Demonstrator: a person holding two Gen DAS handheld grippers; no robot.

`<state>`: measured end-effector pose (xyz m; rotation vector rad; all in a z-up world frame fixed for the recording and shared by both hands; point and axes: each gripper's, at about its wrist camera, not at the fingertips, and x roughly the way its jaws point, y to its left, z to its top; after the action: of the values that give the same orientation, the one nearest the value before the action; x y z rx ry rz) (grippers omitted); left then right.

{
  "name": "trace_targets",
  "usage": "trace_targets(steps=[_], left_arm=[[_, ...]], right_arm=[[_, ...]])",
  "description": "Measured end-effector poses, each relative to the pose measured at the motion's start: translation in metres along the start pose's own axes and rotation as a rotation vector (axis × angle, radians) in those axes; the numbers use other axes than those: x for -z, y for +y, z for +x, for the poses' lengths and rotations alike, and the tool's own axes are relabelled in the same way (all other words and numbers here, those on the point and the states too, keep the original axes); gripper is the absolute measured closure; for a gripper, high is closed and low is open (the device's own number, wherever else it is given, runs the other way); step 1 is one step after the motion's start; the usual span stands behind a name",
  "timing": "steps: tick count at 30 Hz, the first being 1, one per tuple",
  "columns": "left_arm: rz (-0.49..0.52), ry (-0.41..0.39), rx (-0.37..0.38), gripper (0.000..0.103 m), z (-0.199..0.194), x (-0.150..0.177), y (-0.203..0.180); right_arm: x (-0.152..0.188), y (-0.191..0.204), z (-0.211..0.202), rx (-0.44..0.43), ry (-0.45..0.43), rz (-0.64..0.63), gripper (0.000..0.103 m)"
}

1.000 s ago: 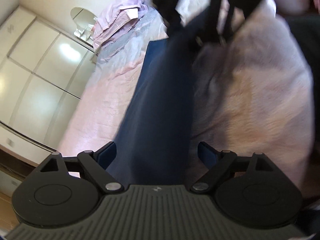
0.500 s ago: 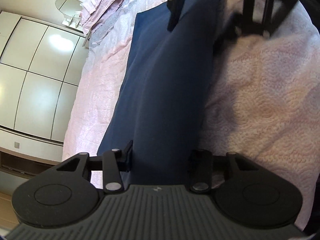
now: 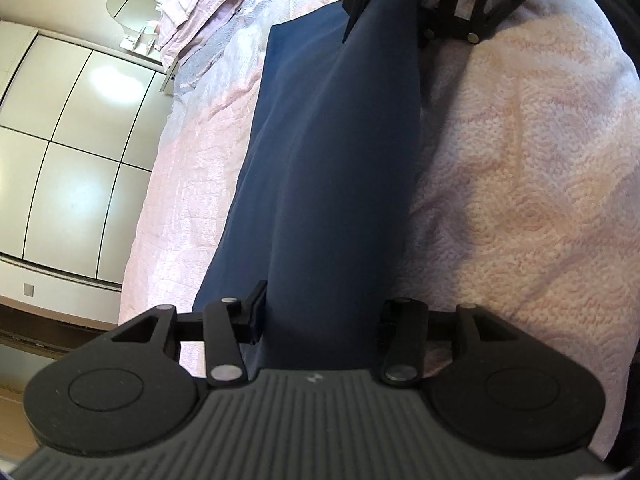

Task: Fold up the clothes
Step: 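Lift the folded navy garment off the bed with both tools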

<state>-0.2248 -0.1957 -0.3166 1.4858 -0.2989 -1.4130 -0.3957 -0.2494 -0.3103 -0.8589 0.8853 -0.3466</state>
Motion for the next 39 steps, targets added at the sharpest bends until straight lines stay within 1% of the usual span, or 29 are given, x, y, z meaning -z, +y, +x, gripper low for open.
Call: trace_targets(steps=[3,7,9,10,12,15,16,19,21,22,24,26,28,29,31,32,36,37,38,39], left_arm=[[0.017,0.0,-0.005,0.058,-0.002,0.001,-0.003],[0.032,-0.005,-0.014,0.067,-0.007,0.004,-0.008],[0.04,-0.009,-0.019,0.068,-0.01,0.004,-0.009],[0.044,-0.011,-0.021,0.07,-0.011,0.004,-0.01],[0.033,-0.007,-0.02,0.071,-0.02,0.002,-0.002],[0.006,-0.032,-0.003,0.071,-0.048,0.0,0.014],[0.006,-0.04,0.01,0.071,-0.052,0.0,0.015],[0.067,-0.024,0.044,0.07,-0.043,0.001,-0.01],[0.108,-0.012,0.066,0.07,-0.037,0.001,-0.026],[0.107,-0.013,0.06,0.07,-0.037,0.002,-0.028],[0.102,-0.016,0.045,0.07,-0.037,0.004,-0.031],[0.092,-0.021,0.04,0.07,-0.037,0.006,-0.031],[0.107,-0.02,0.038,0.07,-0.036,0.005,-0.031],[0.117,-0.018,0.034,0.07,-0.037,0.005,-0.034],[0.13,-0.018,0.028,0.07,-0.034,0.004,-0.034],[0.129,-0.019,0.027,0.07,-0.034,0.004,-0.035],[0.123,-0.025,0.029,0.069,-0.031,0.004,-0.033],[0.123,-0.026,0.032,0.068,-0.031,0.004,-0.032],[0.122,-0.026,0.034,0.068,-0.03,0.004,-0.031],[0.121,-0.027,0.036,0.068,-0.03,0.004,-0.03]], right_arm=[[0.003,0.002,-0.006,-0.009,0.005,0.028,0.073],[0.005,0.002,-0.02,-0.016,0.009,0.068,0.073],[0.005,-0.002,-0.025,-0.015,0.006,0.104,0.081],[0.004,-0.003,-0.028,-0.014,0.005,0.12,0.081],[0.0,-0.006,-0.034,-0.007,0.007,0.115,0.082],[-0.003,-0.011,-0.052,-0.012,-0.016,0.119,0.082],[-0.004,-0.013,-0.059,-0.013,-0.024,0.12,0.082],[-0.007,-0.018,-0.076,-0.019,-0.045,0.123,0.082],[0.003,-0.001,-0.07,-0.063,-0.025,0.114,0.082],[0.006,0.008,-0.065,-0.086,-0.01,0.107,0.081],[0.006,0.018,-0.069,-0.058,-0.002,0.109,0.079],[0.005,0.015,-0.076,-0.049,-0.003,0.172,0.078],[0.006,0.013,-0.085,-0.036,0.008,0.231,0.075],[0.007,0.015,-0.089,-0.031,0.017,0.231,0.074],[0.01,0.022,-0.1,-0.019,0.039,0.228,0.068],[0.011,0.026,-0.106,-0.014,0.051,0.234,0.068],[0.027,0.025,-0.13,-0.027,0.073,0.398,0.066],[0.028,0.024,-0.136,-0.036,0.073,0.443,0.062],[0.027,0.025,-0.14,-0.035,0.07,0.45,0.059],[0.024,0.028,-0.147,-0.026,0.062,0.431,0.046]])
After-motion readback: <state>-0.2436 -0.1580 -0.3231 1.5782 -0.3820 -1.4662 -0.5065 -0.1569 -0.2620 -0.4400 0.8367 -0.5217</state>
